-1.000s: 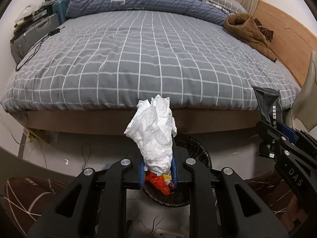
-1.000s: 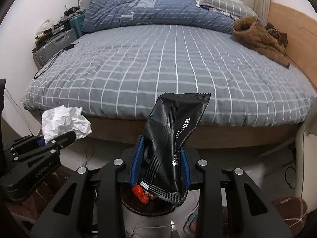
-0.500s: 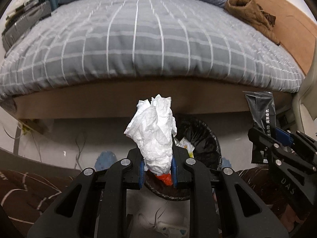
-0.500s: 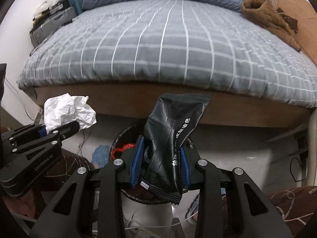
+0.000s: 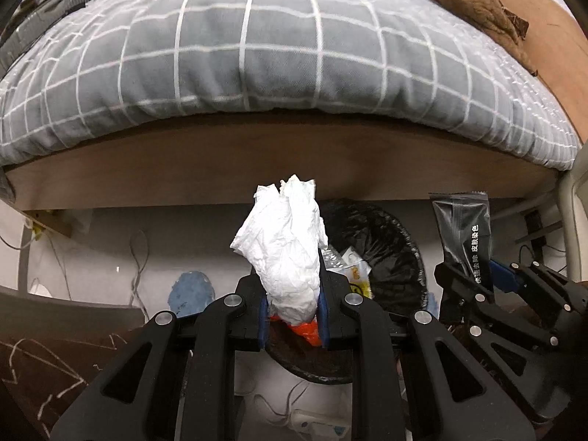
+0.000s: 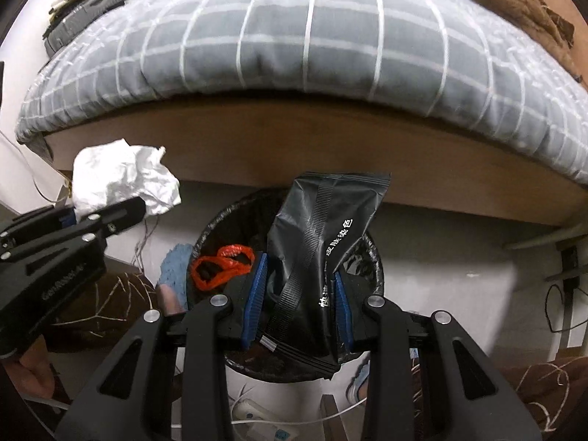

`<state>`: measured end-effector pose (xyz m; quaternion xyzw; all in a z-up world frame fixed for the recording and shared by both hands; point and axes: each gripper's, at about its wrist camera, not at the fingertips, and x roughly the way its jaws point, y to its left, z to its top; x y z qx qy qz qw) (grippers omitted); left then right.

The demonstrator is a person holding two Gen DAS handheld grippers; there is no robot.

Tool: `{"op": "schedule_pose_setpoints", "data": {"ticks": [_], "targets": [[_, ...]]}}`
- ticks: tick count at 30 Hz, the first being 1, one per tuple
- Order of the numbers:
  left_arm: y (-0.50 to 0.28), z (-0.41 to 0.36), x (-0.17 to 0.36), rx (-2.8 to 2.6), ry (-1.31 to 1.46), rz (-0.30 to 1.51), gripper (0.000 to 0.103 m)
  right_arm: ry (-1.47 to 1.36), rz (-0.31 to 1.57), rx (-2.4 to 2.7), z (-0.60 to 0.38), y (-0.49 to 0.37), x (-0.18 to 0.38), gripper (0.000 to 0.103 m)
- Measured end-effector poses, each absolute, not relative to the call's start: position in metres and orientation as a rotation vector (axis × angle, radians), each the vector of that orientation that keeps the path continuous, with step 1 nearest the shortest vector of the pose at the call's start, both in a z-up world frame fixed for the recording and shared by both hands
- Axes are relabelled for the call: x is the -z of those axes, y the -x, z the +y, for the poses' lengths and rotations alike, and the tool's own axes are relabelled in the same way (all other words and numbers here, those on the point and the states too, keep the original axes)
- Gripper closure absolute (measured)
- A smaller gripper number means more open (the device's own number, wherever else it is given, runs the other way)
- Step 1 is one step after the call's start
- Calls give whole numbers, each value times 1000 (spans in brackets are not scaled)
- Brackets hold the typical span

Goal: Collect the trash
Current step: 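Carry the tissue and black packet with both tools over the black bin, then open the right tool over the bin to drop the black packet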

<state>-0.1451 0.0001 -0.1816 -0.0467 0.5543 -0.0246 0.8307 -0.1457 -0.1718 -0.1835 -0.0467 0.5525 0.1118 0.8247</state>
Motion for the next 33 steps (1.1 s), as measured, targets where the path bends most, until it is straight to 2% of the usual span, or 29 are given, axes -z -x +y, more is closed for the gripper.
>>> {"op": "schedule_pose_setpoints", "data": {"ticks": [9, 15, 18, 23, 33], "targets": [[144, 35, 207, -8, 124, 1224, 84, 101, 1253, -245, -155, 133, 220, 70], [147, 45, 211, -29, 136, 1234, 84, 116, 1258, -251, -146, 132, 225, 64], [146, 41, 209, -23, 135, 1230, 84, 128, 1251, -252, -144, 130, 227, 57], [145, 33, 206, -10, 131, 1232, 84, 130, 1228, -234, -150, 131, 221, 35], [140, -2, 200, 46, 100, 1216, 84, 101, 1158, -161, -190, 134, 193, 14]]}}
